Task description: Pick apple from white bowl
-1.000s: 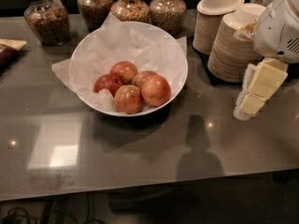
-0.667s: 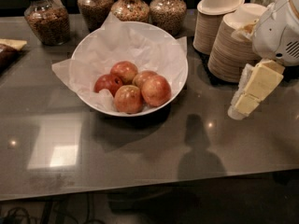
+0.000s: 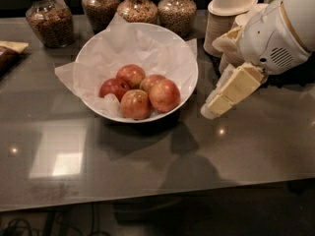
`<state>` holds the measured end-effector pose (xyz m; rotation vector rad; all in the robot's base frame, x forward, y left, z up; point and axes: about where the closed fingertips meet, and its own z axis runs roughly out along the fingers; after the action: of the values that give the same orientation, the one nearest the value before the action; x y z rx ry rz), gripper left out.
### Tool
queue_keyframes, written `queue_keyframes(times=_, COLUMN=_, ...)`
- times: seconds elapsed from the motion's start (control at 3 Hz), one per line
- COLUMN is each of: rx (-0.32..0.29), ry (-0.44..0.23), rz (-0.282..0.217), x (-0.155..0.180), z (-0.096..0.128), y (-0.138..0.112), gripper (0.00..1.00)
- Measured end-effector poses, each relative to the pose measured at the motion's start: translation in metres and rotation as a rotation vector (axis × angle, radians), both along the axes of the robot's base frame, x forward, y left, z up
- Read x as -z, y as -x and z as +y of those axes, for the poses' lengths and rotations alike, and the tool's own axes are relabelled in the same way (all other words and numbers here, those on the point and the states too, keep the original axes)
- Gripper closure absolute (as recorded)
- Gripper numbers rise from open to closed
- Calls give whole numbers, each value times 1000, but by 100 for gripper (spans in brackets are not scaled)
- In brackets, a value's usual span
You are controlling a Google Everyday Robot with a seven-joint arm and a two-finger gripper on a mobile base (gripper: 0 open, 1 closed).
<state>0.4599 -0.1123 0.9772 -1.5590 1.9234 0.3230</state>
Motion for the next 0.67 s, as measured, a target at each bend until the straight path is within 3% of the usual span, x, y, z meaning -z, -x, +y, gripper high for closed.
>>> queue_keyframes(times=0.67, rx=-56, ry=-106, rz=-20, x=4, z=31, y=-2, gripper=21)
